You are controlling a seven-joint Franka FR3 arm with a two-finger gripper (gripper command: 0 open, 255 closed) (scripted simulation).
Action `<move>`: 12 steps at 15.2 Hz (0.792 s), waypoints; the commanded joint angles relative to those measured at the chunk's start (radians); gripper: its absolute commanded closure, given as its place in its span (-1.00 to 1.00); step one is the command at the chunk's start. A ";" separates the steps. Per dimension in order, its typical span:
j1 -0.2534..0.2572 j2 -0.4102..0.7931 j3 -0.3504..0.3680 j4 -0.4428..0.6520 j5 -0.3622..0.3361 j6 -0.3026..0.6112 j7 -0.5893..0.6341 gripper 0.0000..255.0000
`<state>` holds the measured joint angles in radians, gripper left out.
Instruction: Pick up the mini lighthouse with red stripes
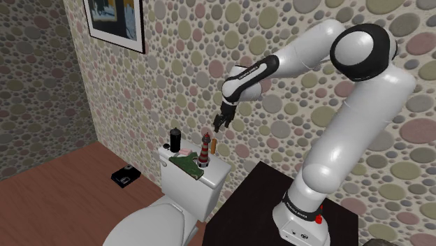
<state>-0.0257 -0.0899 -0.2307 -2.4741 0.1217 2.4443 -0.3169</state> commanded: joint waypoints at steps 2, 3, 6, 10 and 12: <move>-0.001 0.122 -0.015 0.048 0.082 0.081 -0.072 -1.00; -0.003 0.164 -0.015 0.068 0.115 0.103 -0.097 -1.00; -0.024 0.289 -0.001 0.138 0.214 0.159 -0.175 -1.00; -0.076 0.451 0.042 0.252 0.327 0.211 -0.264 -1.00; -0.106 0.530 0.066 0.316 0.371 0.230 -0.298 -1.00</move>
<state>-0.1177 0.4052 -0.1729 -2.1913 0.4728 2.6701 -0.5993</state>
